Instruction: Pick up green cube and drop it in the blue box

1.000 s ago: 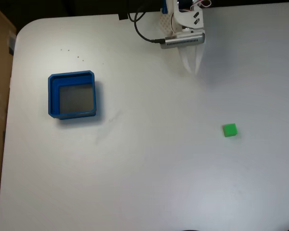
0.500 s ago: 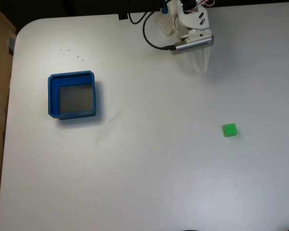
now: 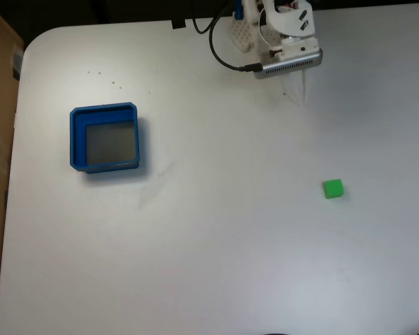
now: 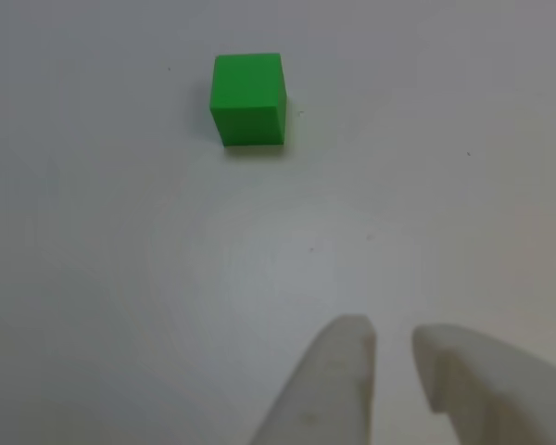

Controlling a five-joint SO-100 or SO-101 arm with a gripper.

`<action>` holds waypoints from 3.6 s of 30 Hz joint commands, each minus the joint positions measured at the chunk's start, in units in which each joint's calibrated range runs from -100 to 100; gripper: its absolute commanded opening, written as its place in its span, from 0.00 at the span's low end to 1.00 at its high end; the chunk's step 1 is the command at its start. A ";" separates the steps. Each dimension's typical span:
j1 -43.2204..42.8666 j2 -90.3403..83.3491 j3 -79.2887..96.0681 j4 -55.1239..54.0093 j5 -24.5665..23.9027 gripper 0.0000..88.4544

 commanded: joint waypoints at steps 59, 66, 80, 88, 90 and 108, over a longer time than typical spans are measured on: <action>-9.82 43.97 -49.54 -0.89 -0.20 0.37; -9.75 48.90 -56.95 3.97 -0.20 0.37; -8.67 73.39 -86.76 20.45 -0.20 0.37; -6.43 80.83 -95.25 24.24 -0.20 0.37; -6.35 83.17 -97.32 24.24 -0.24 0.37; -6.35 100.13 -110.97 24.24 -3.42 0.37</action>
